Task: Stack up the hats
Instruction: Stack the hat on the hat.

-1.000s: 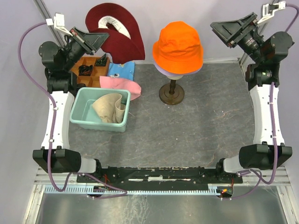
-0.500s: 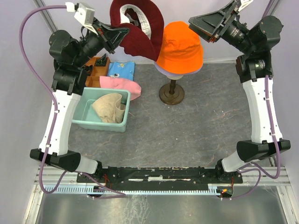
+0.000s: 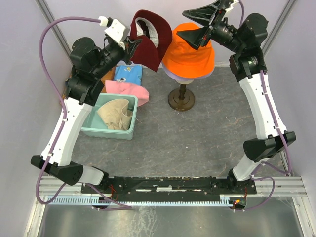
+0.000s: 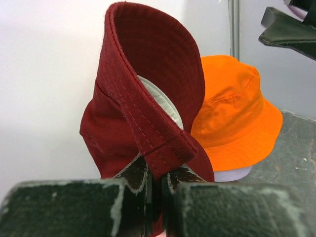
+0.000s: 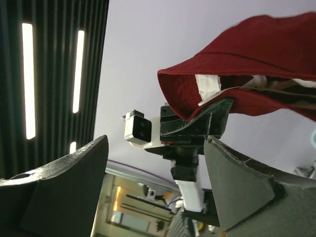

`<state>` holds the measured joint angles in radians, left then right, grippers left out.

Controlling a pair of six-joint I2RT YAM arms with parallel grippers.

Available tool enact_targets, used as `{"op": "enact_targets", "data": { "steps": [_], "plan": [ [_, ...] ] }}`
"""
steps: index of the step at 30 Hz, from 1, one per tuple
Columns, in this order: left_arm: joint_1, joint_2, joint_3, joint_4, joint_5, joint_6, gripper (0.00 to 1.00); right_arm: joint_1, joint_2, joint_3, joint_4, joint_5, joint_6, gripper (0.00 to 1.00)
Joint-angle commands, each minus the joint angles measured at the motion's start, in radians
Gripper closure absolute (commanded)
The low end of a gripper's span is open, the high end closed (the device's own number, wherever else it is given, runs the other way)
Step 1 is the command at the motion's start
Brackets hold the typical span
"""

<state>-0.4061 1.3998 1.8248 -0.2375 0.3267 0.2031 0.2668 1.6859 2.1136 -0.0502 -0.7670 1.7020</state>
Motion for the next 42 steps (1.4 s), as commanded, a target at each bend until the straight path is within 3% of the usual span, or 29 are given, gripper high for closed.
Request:
{"op": "enact_targets", "data": {
  "steps": [1, 10, 32, 34, 35, 36, 39, 42],
  "plan": [
    [-0.040, -0.044, 0.019, 0.080, -0.035, 0.126, 0.97, 0.048, -0.019, -0.009, 0.092, 0.037, 0.159, 0.15],
    [-0.138, -0.075, 0.020, 0.048, -0.062, 0.235, 0.97, 0.173, 0.020, -0.010, 0.052, 0.122, 0.186, 0.14],
    [-0.181, -0.168, -0.073, -0.004, -0.069, 0.344, 0.97, 0.175, -0.007, -0.088, 0.119, 0.203, 0.225, 0.15],
    [-0.182, -0.168, -0.076, -0.003, -0.061, 0.341, 0.97, 0.175, -0.005, -0.093, 0.122, 0.207, 0.229, 0.22],
    [-0.183, -0.168, -0.077, -0.003, -0.061, 0.339, 0.97, 0.175, -0.003, -0.096, 0.130, 0.208, 0.233, 0.32],
    [-0.183, -0.168, -0.077, -0.003, -0.062, 0.340, 0.97, 0.175, -0.001, -0.097, 0.145, 0.211, 0.239, 0.45],
    [-0.183, -0.177, -0.098, 0.025, -0.089, 0.331, 0.97, 0.174, 0.011, -0.090, 0.182, 0.210, 0.258, 0.97],
    [-0.183, -0.206, -0.154, 0.126, -0.212, 0.264, 0.97, 0.175, 0.034, -0.024, 0.165, 0.200, 0.225, 1.00]
  ]
}}
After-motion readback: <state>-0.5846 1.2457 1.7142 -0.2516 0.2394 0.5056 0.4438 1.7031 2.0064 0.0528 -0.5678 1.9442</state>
